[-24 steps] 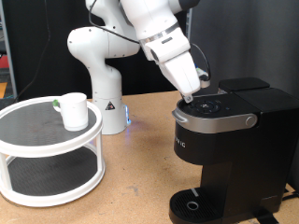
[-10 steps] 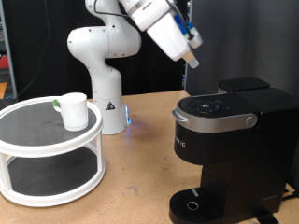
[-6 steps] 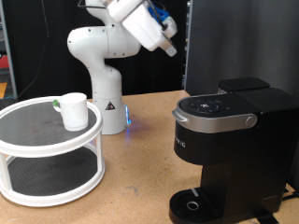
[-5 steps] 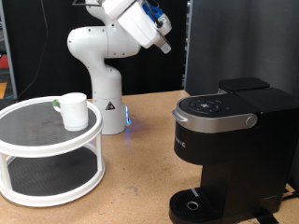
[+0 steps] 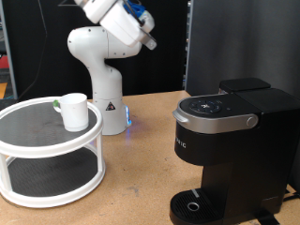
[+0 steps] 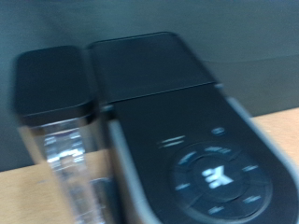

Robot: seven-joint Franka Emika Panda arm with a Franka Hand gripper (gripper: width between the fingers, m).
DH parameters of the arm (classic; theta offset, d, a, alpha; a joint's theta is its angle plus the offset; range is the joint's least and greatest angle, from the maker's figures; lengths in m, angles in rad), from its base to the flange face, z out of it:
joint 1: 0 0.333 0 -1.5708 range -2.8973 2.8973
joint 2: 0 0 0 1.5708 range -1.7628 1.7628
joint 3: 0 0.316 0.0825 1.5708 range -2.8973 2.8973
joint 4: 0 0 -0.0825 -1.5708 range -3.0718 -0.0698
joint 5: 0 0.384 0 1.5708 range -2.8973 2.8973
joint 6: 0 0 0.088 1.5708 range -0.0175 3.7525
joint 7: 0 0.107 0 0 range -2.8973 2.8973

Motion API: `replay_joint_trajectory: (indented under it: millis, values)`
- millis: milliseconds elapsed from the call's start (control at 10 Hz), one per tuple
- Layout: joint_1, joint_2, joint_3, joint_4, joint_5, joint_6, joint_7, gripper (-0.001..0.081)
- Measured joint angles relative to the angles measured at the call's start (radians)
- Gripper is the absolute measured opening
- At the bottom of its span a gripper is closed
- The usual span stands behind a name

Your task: Make a cup of coffee with the keurig machine

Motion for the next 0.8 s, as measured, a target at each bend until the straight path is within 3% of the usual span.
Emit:
replay_joint_trajectory:
  millis: [300,400,800]
  values:
    - [-0.023,-0.011,-0.111,0.028,-0.109,-0.235,-0.129,0.0002]
    - [-0.025,-0.012,-0.131,0.037,-0.121,-0.278,-0.151,0.0002]
    - [-0.046,-0.015,-0.141,0.013,-0.042,-0.184,-0.066,0.0002]
